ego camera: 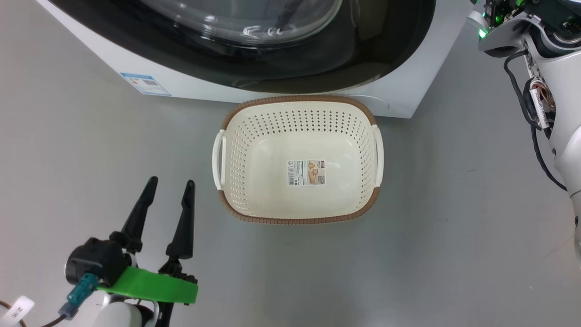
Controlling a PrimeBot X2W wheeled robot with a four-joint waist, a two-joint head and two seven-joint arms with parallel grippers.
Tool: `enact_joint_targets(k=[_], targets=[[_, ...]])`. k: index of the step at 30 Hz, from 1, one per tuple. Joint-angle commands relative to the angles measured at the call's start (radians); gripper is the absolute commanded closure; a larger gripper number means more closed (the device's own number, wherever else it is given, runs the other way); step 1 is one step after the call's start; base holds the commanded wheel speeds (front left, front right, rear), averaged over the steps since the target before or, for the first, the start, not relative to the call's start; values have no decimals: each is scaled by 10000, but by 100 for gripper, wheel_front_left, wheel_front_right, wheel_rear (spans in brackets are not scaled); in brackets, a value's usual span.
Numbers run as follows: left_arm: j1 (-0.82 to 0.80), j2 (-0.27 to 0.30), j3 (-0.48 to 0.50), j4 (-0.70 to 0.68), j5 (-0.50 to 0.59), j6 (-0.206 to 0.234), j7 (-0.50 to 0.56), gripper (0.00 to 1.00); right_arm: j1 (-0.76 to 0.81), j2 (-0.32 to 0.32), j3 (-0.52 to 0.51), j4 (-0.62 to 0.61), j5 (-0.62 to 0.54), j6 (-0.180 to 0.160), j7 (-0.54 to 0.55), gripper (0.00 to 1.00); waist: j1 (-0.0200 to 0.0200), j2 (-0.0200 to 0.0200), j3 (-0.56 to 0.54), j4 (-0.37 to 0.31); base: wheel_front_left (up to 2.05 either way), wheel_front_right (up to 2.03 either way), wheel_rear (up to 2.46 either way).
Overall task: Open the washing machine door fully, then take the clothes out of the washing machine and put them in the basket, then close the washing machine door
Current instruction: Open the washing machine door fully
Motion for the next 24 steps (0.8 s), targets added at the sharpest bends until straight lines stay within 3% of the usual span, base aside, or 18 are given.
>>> enact_joint_targets(k=[1,24], targets=[[-180,183,316,-208,-139,-31,-82,0,-171,314,113,-204,37,16,137,100,0,0,-5,3,0,0,0],[551,108,337,-145,84,-31,-82,0,1710,481,236,-937,432,16,1733,100,0,0,-1174,-296,0,0,0]])
